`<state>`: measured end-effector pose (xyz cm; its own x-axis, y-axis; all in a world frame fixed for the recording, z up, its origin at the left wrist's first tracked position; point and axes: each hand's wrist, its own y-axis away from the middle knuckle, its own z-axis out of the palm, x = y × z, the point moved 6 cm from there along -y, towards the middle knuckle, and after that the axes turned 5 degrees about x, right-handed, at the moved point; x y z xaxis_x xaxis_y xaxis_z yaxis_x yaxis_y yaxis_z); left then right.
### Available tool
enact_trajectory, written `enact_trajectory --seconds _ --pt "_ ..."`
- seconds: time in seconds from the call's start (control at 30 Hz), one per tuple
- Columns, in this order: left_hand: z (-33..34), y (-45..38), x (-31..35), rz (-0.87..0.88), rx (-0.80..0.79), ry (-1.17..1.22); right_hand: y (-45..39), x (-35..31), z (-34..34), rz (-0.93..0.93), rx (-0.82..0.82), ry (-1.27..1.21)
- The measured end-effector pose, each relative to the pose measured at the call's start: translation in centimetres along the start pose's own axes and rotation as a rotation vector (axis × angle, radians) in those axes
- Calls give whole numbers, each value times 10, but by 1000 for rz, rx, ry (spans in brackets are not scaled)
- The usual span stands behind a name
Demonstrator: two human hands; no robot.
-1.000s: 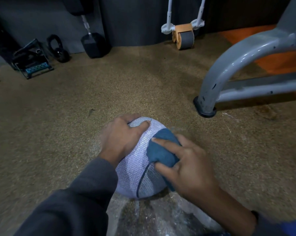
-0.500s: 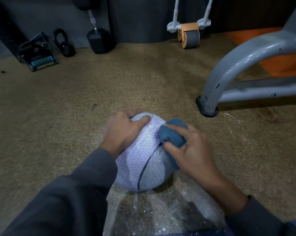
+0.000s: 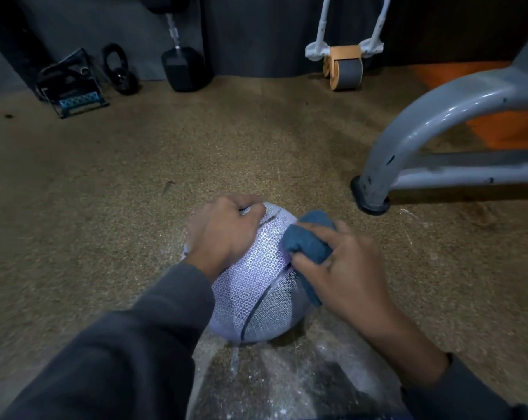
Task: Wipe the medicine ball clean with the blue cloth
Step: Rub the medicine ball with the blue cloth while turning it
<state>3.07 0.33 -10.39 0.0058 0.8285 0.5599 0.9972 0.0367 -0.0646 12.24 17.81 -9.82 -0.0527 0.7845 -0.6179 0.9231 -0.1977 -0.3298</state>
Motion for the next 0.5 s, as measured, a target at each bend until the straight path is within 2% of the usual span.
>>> enact_trajectory --seconds 0.13,0.33,0.5 --pt "-2 2 2 6 -7 13 21 -22 3 -108 -49 -30" --pt "-3 1 0 -16 -8 -13 1 5 0 29 9 -15" --pt "-7 1 -3 -34 -8 11 30 -30 5 -117 -44 16"
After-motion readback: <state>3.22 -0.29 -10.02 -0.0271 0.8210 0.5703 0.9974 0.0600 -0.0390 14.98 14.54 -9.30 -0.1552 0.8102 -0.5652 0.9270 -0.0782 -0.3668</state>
